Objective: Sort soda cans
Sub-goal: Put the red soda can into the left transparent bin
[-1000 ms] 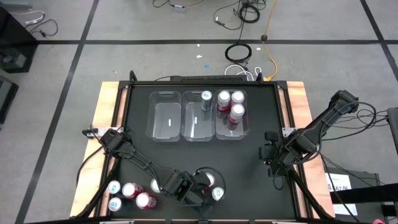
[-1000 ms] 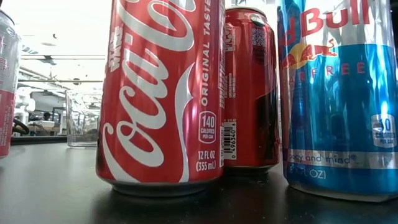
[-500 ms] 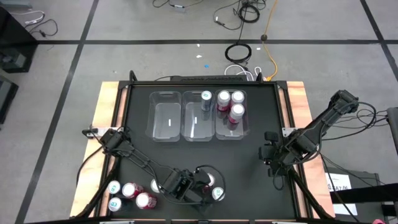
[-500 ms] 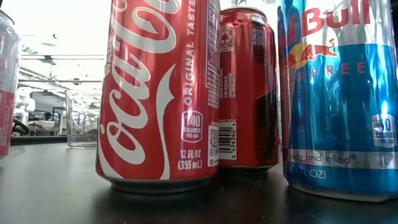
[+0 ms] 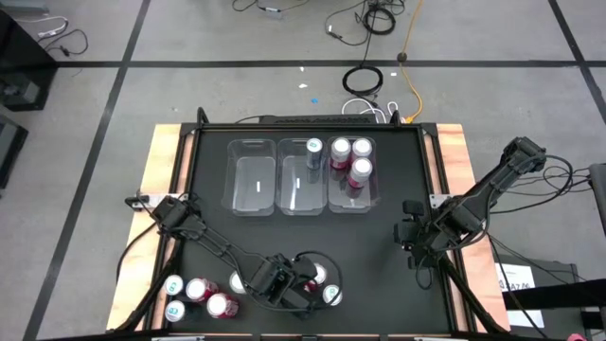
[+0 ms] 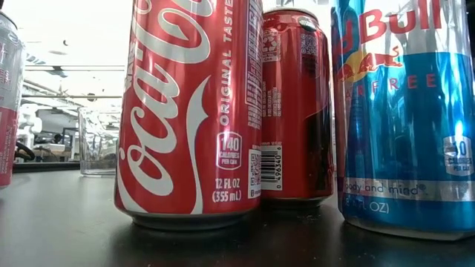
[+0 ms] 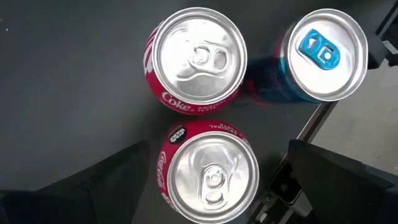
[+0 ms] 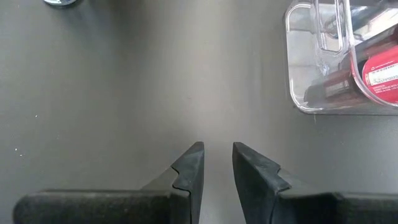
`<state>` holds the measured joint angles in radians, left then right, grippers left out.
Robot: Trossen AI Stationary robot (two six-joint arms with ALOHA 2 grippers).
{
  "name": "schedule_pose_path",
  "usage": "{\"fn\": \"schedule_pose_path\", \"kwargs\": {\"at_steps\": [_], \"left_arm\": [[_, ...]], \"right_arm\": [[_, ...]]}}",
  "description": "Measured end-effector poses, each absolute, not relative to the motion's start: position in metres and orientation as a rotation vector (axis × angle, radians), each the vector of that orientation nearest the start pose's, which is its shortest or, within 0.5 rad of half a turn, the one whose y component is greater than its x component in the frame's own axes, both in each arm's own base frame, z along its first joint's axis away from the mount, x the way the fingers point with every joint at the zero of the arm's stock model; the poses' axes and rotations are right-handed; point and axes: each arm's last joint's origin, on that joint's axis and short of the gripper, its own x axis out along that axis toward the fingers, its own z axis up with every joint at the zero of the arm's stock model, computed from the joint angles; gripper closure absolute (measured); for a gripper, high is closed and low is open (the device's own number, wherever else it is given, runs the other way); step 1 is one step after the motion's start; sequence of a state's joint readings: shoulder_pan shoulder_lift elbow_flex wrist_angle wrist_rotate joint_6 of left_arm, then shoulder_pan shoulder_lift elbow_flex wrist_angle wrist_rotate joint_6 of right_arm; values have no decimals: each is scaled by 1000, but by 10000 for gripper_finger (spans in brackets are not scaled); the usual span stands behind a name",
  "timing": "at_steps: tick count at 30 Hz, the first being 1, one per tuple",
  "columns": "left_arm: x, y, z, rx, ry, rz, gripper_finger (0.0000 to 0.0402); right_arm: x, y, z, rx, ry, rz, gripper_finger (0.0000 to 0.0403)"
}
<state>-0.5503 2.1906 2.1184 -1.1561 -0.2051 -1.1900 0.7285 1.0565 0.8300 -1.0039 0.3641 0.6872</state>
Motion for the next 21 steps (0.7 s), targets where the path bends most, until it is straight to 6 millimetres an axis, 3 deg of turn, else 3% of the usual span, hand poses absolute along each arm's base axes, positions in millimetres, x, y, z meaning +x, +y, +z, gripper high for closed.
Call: {"fn": "schedule_pose_path", "kwargs": {"at_steps": [11, 21], "left_arm": [[390, -234, 267, -586, 1136, 399, 14], [395, -241, 244, -554, 1202, 391, 14]], "right_arm": [[137, 108, 248, -25, 1080, -56, 328], [137, 108, 247, -25, 1080, -56, 328]]}}
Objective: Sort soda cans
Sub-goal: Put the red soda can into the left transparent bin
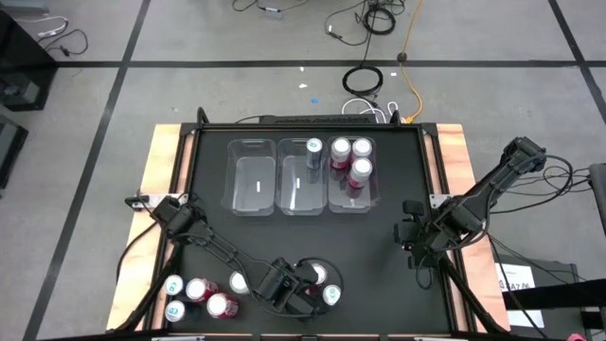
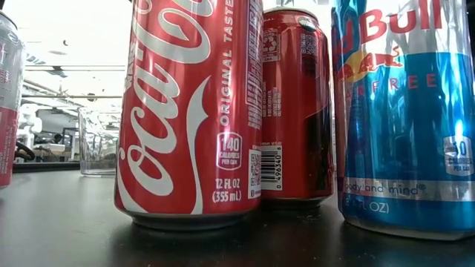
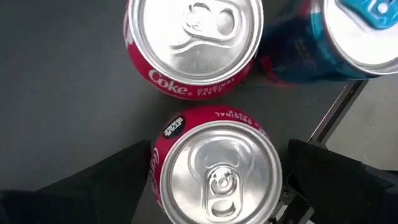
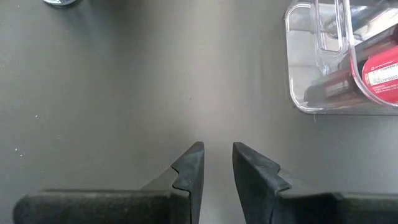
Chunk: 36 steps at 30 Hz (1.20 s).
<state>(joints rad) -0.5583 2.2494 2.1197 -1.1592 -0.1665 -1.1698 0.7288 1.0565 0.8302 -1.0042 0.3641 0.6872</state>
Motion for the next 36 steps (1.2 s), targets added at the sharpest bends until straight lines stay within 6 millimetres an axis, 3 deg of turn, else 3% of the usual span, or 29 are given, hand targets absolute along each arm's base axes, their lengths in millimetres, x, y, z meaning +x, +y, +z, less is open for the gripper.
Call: {"fn": "schedule_pose_path", "kwargs": {"at_steps": [10, 20, 28, 36], "left_arm": [[398, -247, 219, -505, 1265, 426, 14], [398, -247, 216, -503, 1269, 430, 21], [398, -247, 216, -509, 1278, 426, 89], [399, -245, 216, -552, 1275, 458, 81]], "right_arm": [[137, 108, 247, -26, 1081, -56, 328], [137, 108, 247, -33, 1081, -52, 328], [137, 108, 248, -35, 1081, -50, 328], [137, 108, 248, -42, 1081, -45, 328]]}}
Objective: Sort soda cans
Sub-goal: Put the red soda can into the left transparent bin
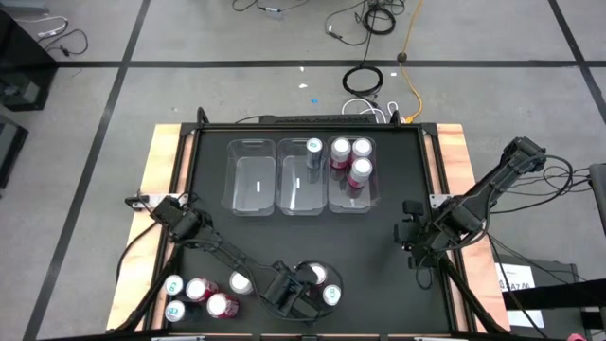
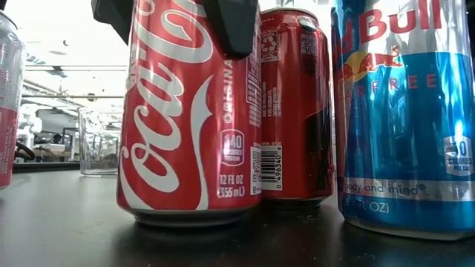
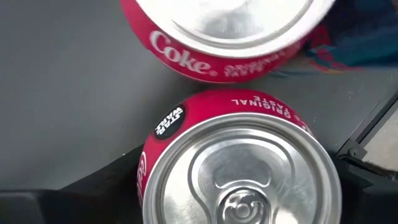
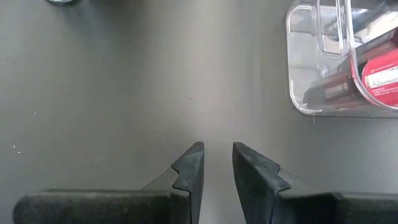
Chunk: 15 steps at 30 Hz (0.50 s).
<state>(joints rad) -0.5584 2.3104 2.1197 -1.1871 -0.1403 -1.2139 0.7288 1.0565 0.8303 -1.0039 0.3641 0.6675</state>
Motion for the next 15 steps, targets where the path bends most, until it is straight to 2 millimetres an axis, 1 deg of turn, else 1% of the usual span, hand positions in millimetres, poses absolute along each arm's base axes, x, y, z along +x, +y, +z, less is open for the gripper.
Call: {"fn": "schedule_pose_path", "kwargs": {"at_steps": [2, 5, 9, 12, 15], "left_arm": [[400, -244, 217, -565, 1279, 461, 72], [399, -244, 217, -573, 1301, 453, 69], [390, -240, 224, -564, 1382, 464, 75], [378, -234, 239, -540, 1414, 492, 76], [368, -222, 258, -527, 1431, 521, 76]], "right_arm": [[137, 108, 248, -45, 1081, -44, 328], [137, 108, 248, -48, 1081, -42, 328], [137, 108, 248, -48, 1080, -41, 328], [137, 108, 248, -48, 1080, -41, 328], [137, 108, 248, -52, 1079, -38, 328]]}}
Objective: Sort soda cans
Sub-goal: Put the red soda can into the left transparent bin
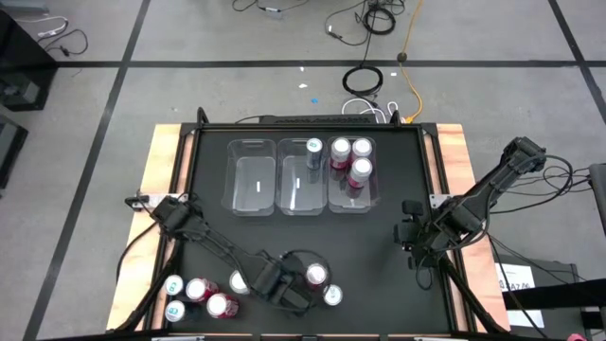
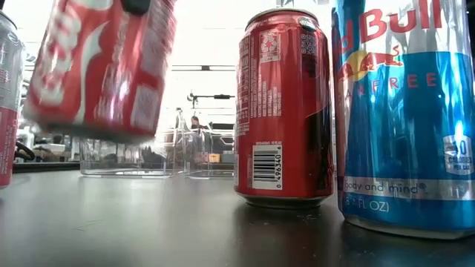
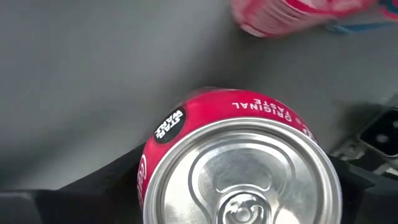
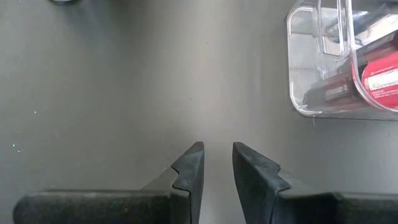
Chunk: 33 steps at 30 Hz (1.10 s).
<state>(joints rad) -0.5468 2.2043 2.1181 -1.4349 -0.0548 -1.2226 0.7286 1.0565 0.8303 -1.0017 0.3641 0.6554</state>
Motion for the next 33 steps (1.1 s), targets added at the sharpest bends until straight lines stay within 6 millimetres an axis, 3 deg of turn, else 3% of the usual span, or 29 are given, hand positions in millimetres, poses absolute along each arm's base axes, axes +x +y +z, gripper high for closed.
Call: {"fn": "schedule_pose_path", "kwargs": {"at_steps": [4, 9, 15, 20, 27, 33], "left_arm": [[356, -203, 284, -492, 1416, 575, 77], [347, -164, 327, -456, 1296, 571, 77], [341, -93, 371, -392, 1145, 600, 77], [335, -25, 391, -297, 1127, 612, 77], [329, 56, 392, -153, 1228, 559, 77], [318, 108, 354, -111, 1433, 528, 77]], "right_arm": [[137, 109, 248, -56, 1074, -31, 328], [138, 109, 248, -51, 1068, -35, 328], [141, 110, 250, -40, 1011, -66, 328], [142, 110, 250, 12, 982, -116, 328], [142, 109, 250, 117, 972, -176, 328], [143, 107, 251, 164, 899, -281, 328]]}}
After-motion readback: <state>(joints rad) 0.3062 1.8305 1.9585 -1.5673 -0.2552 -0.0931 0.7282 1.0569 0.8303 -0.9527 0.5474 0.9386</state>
